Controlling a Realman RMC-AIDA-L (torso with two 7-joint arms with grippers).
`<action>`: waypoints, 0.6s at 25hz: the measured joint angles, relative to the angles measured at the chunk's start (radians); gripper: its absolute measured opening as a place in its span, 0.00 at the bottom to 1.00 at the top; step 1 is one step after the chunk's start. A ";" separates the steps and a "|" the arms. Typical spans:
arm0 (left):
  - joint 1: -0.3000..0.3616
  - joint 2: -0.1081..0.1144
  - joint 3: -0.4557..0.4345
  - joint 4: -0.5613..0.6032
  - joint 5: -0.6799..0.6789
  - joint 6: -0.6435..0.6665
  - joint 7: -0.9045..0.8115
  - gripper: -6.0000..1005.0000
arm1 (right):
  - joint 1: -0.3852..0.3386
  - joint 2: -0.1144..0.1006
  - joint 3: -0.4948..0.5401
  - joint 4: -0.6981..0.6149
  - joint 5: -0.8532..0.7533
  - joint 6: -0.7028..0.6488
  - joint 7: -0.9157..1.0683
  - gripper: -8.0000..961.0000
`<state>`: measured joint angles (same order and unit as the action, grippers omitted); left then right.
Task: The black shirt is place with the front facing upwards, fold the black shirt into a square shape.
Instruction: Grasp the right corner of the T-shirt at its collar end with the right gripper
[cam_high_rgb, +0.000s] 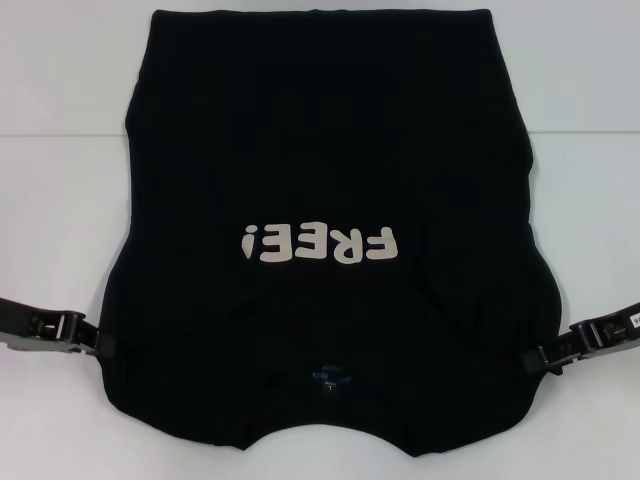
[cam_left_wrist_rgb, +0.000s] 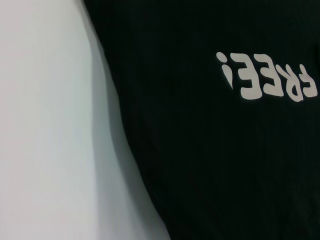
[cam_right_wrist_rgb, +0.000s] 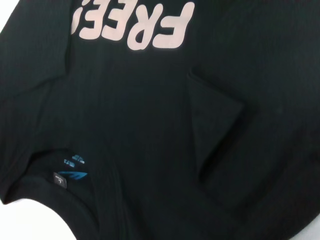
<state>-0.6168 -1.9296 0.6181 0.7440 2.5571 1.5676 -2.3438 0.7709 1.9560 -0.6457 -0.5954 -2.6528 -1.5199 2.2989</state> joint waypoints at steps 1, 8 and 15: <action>0.000 0.000 0.000 0.000 0.000 0.001 0.001 0.10 | 0.000 0.000 -0.002 -0.001 0.000 0.000 -0.001 0.68; -0.003 0.001 -0.001 -0.007 -0.001 0.001 0.001 0.11 | 0.001 0.000 -0.025 -0.001 -0.001 0.002 0.007 0.50; -0.014 0.012 -0.002 -0.033 -0.011 0.012 0.008 0.11 | 0.002 -0.006 -0.025 -0.008 -0.001 -0.012 0.007 0.19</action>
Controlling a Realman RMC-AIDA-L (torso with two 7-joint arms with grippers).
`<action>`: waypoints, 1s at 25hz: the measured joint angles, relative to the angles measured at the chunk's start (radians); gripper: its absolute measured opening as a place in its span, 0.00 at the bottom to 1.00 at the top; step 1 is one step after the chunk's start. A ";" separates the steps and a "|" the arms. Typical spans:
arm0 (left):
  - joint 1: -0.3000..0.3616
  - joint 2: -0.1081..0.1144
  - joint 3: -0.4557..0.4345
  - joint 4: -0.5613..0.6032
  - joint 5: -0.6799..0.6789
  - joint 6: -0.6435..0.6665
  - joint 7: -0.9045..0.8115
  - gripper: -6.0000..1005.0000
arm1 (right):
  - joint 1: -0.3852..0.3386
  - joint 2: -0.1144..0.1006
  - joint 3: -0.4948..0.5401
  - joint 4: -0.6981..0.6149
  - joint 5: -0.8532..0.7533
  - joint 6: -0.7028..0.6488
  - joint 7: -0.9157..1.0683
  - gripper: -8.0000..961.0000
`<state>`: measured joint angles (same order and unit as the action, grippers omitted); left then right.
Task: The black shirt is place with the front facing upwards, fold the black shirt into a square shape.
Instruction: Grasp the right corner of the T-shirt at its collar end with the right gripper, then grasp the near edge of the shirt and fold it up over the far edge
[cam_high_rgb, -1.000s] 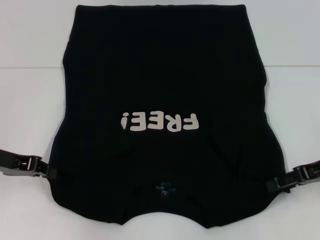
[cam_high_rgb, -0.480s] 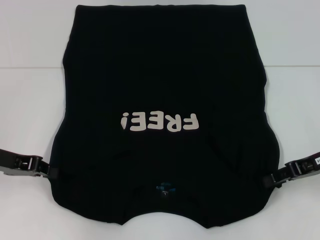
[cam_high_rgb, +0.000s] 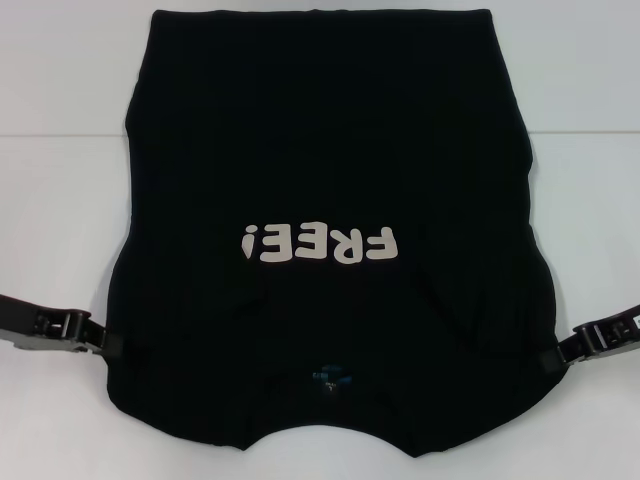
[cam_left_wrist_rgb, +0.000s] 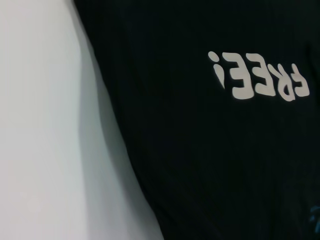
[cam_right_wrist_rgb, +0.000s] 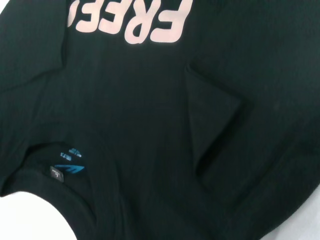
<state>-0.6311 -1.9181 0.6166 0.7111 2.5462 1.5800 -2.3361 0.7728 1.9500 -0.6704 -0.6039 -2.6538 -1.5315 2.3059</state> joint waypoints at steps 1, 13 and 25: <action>-0.002 0.006 0.002 -0.009 -0.001 0.007 0.003 0.11 | 0.000 -0.004 -0.001 0.000 0.000 -0.010 -0.002 0.17; -0.045 0.100 0.038 -0.147 0.075 0.392 0.169 0.12 | -0.024 -0.036 -0.102 -0.048 -0.092 -0.365 -0.182 0.09; -0.081 0.088 -0.159 -0.143 0.040 0.296 0.122 0.14 | -0.025 -0.038 0.134 -0.051 -0.034 -0.319 -0.171 0.13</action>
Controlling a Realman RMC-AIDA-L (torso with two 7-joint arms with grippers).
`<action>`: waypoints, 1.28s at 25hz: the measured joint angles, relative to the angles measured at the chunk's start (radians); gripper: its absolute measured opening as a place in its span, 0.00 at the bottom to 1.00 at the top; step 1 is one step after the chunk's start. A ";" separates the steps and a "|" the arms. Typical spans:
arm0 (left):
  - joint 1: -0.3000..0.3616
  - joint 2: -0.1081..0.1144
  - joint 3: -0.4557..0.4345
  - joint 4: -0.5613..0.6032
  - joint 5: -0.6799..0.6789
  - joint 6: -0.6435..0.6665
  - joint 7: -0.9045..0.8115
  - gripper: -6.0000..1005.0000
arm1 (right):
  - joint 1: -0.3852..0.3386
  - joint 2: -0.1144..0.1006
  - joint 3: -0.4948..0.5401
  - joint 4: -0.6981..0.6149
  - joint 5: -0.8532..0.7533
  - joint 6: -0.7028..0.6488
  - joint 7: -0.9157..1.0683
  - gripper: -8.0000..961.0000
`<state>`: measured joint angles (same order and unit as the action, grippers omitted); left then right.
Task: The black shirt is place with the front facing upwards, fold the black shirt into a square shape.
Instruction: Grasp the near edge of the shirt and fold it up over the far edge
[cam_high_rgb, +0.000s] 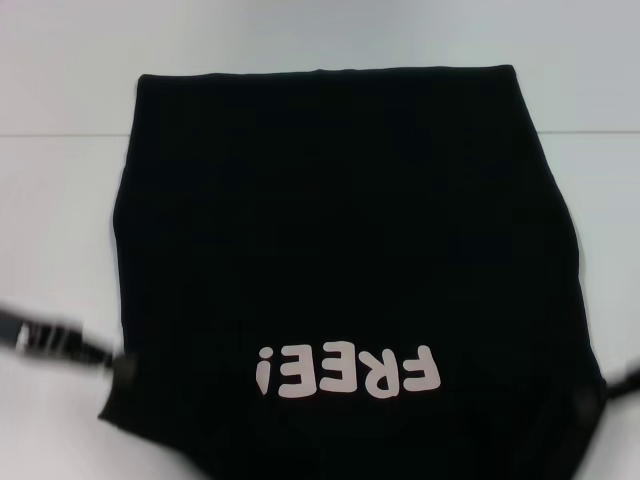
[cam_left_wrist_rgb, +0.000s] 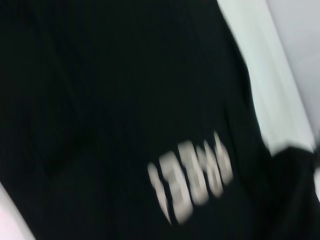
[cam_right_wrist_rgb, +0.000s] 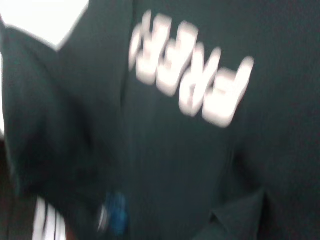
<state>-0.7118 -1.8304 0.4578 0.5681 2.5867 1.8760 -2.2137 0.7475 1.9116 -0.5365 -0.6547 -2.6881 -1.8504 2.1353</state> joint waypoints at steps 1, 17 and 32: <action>-0.011 0.003 -0.040 -0.002 -0.004 -0.049 -0.040 0.14 | -0.001 -0.013 0.052 -0.001 0.033 0.033 0.014 0.13; -0.002 -0.115 -0.180 -0.007 -0.248 -0.704 -0.045 0.15 | -0.082 0.071 0.191 0.094 0.511 0.650 -0.135 0.19; -0.042 -0.211 -0.091 -0.005 -0.253 -0.959 0.001 0.17 | -0.014 0.125 0.069 0.159 0.513 0.919 -0.188 0.25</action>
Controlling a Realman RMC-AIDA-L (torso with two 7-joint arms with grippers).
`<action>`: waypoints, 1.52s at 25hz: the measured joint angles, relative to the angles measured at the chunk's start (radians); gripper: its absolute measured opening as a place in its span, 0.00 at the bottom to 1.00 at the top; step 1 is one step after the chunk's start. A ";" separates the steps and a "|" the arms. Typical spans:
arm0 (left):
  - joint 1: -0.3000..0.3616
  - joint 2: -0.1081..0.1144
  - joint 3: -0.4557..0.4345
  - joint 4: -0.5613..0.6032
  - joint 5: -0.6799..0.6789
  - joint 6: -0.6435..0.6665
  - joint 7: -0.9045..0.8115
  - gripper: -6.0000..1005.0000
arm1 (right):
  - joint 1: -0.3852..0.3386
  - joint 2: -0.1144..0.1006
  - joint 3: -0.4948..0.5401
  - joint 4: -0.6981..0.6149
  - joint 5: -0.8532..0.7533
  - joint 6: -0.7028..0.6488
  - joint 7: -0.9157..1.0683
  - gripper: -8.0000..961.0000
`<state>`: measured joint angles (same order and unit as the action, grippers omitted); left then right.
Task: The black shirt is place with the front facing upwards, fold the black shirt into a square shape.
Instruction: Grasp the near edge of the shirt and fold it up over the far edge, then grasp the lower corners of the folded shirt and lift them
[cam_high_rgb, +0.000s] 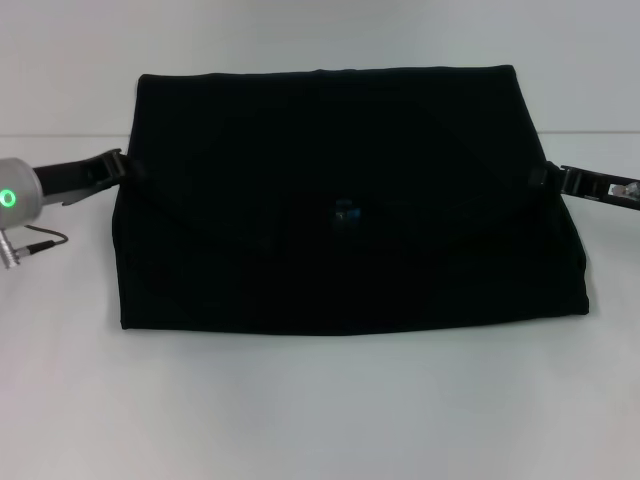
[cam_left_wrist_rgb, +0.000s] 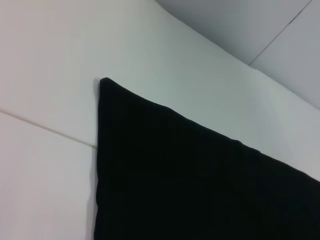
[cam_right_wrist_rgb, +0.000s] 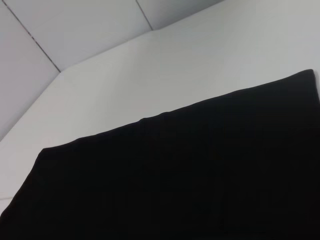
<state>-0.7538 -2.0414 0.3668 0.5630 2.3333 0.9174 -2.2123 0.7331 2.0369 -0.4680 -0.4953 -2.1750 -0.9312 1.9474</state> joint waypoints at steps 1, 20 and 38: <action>0.000 -0.009 0.001 0.002 0.000 -0.011 0.012 0.17 | 0.000 0.001 0.000 0.000 0.000 -0.001 -0.008 0.26; 0.111 0.094 -0.002 -0.030 -0.012 0.248 -0.041 0.68 | -0.160 -0.038 0.030 -0.019 0.230 -0.312 -0.313 0.79; 0.135 0.124 0.145 -0.049 0.052 0.409 -0.107 0.95 | -0.217 0.047 -0.008 -0.007 0.034 -0.627 -0.803 0.98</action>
<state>-0.6185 -1.9177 0.5114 0.5143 2.3854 1.3259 -2.3194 0.5161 2.0839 -0.4761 -0.5025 -2.1410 -1.5584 1.1441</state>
